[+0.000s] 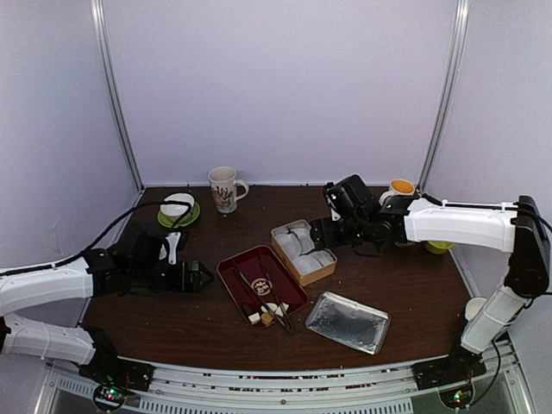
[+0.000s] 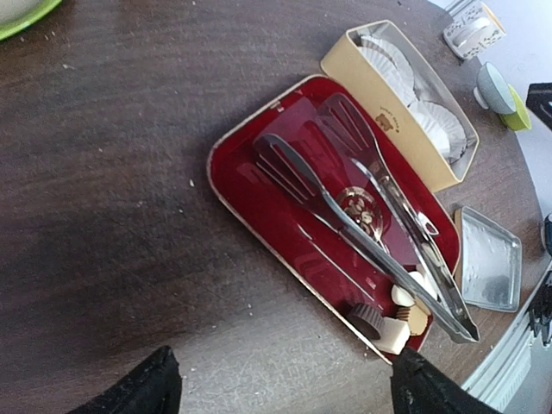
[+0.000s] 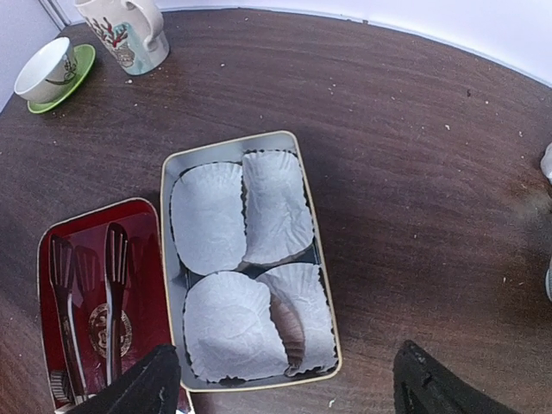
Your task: Pack the chocolate
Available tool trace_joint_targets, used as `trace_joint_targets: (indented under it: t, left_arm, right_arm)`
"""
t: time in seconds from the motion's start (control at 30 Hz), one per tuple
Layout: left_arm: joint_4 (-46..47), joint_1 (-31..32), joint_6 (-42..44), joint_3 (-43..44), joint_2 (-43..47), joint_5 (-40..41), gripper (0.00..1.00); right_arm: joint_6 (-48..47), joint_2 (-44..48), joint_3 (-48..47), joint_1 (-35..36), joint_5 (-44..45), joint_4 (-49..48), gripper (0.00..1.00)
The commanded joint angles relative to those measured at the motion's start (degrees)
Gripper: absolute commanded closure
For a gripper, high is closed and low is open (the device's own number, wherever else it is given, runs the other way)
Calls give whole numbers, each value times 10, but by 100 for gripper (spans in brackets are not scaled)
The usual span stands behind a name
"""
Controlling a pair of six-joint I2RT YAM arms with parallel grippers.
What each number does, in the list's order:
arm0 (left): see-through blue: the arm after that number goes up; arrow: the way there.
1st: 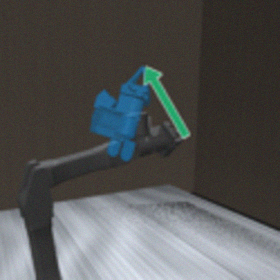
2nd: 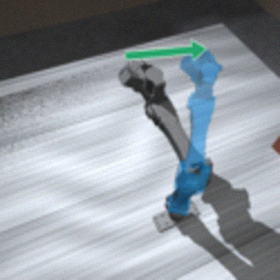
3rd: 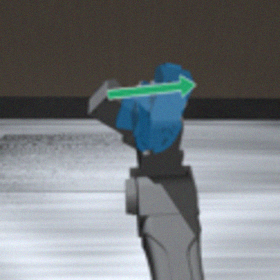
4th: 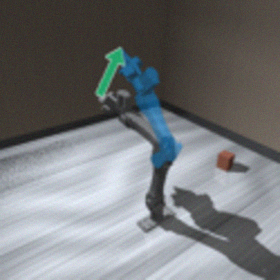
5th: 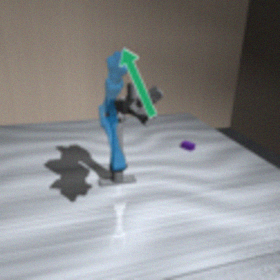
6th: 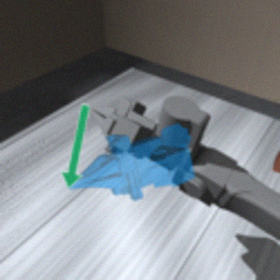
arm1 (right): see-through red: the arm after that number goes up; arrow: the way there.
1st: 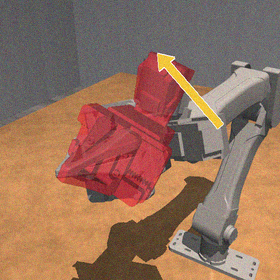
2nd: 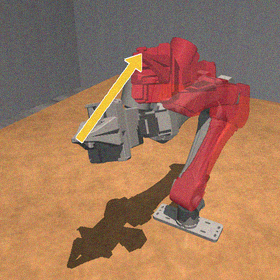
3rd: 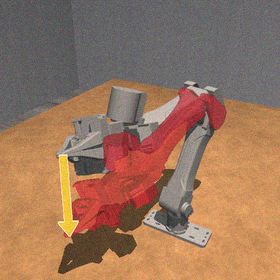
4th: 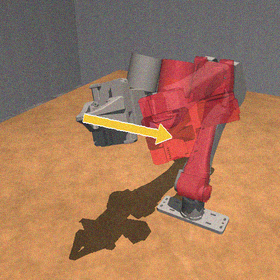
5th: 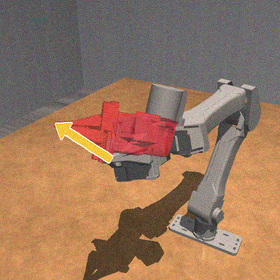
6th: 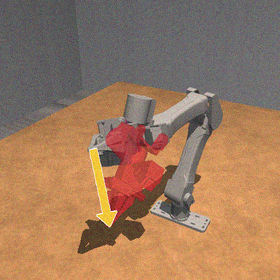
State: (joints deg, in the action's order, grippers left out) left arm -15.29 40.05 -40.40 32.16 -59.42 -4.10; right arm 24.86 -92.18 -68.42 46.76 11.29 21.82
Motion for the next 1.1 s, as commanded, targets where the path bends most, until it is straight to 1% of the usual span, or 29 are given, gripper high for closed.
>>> trace_joint_targets:
  t: [0.0, 0.07, 0.17, 0.33, 0.4, 0.5, 0.57, 0.7, 0.83, 0.9, 0.97, 1.07]
  left_arm:
    - [74, 5, -77, -13, -35, -41, 16]
    - [96, 33, -107, -10, -61, -37, 16]
    - [99, 88, -139, 14, -94, -4, 16]
    - [35, 173, -185, 101, -164, 54, 16]
    - [2, 195, -208, 140, -194, 84, 16]
    - [-57, 206, -260, 195, -243, 117, 17]
    - [-89, 209, -300, 230, -273, 143, 20]
    - [-115, 212, -372, 272, -316, 186, 27]
    - [-169, 212, -402, 339, -377, 208, 32]
    - [-182, 212, -405, 370, -405, 206, 38]
    - [-197, 213, -414, 399, -433, 200, 40]
    - [-219, 212, -426, 430, -470, 195, 42]
  right_arm:
    - [-34, 8, -8, -26, -64, 2, 16]
    - [-46, 8, -9, -25, -97, 18, 19]
    - [-40, 24, 16, -25, -110, 22, 22]
    - [-13, 82, 90, -25, -112, -15, 22]
    - [-6, 104, 113, -25, -105, -19, 23]
    - [5, 147, 152, -25, -98, -28, 24]
    - [7, 179, 176, -25, -93, -35, 24]
    - [4, 235, 214, -25, -84, -35, 23]
    - [-6, 271, 236, -25, -86, -32, 23]
    - [-11, 283, 241, -25, -85, -29, 23]
    - [-17, 289, 241, -25, -85, -25, 23]
    - [-25, 297, 240, -25, -85, -21, 23]
